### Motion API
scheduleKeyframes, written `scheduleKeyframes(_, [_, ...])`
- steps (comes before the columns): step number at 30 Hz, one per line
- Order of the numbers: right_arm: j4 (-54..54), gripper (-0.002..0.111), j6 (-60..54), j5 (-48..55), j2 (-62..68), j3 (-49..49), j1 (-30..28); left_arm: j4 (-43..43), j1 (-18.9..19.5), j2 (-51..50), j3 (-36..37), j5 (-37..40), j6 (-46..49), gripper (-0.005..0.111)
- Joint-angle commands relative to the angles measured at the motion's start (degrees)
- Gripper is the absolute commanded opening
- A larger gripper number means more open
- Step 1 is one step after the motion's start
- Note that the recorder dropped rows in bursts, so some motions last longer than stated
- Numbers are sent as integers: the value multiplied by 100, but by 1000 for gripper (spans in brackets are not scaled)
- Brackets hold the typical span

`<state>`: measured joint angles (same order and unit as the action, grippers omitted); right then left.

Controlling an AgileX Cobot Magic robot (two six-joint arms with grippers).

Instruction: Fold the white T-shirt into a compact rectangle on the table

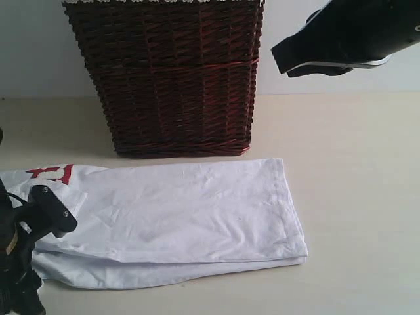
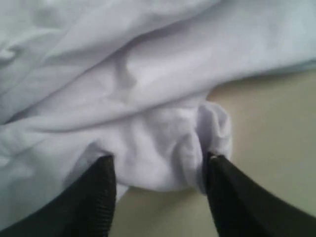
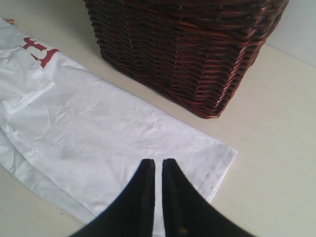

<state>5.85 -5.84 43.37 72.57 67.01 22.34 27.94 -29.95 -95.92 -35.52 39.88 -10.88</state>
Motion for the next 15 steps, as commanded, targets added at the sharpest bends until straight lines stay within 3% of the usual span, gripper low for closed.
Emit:
scheduleKeyframes(1, [16,8,-45,-18,-44,38,-30,-61,-36,-72,6,121,47,21])
scheduleKeyframes(3, [16,8,-45,-18,-44,38,-30,-61,-36,-72,6,218,191,0])
scheduleKeyframes(11, [16,8,-45,-18,-44,38,-30,-99,-36,38,-646,1343,523,0])
scheduleKeyframes(15, [16,8,-45,-18,-44,38,-30,-430,-36,288,-1076,1958,1270,0])
